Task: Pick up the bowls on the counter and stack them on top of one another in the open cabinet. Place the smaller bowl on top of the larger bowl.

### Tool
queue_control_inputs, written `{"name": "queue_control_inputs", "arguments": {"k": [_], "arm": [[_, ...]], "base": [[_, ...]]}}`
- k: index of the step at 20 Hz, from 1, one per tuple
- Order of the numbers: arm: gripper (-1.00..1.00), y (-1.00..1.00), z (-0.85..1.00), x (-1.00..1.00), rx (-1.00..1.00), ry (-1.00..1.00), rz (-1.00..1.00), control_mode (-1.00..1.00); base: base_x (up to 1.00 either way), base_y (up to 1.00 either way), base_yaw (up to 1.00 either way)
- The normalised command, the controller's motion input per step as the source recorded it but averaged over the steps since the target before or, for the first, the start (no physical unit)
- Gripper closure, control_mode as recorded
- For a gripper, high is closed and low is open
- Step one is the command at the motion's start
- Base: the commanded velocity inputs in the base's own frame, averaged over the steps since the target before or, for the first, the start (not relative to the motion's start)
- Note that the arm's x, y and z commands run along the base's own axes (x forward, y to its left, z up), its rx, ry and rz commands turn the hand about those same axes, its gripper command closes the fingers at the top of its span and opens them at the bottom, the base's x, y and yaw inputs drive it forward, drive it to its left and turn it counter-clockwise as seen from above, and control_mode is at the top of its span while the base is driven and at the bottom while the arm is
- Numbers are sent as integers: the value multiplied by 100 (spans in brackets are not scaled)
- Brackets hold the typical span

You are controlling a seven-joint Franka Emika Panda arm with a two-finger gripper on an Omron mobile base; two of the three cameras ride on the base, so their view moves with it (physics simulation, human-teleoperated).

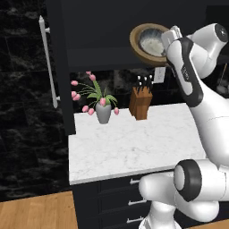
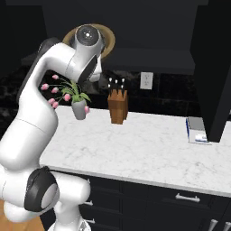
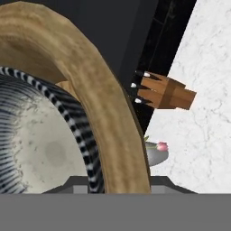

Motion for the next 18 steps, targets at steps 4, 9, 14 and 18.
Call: {"name": "queue_control_inputs", "arguments": {"k": [4, 9, 14, 18], "arm": [[100, 0, 0, 59, 0, 0, 0, -100], [100, 0, 0, 36, 0, 0, 0, -100], [100, 0, -3, 33, 0, 1, 0, -100], [100, 0, -5, 20, 0, 0, 0, -100]], "base": [[0, 0, 0], [0, 0, 0], [0, 0, 0], [0, 0, 0]]}}
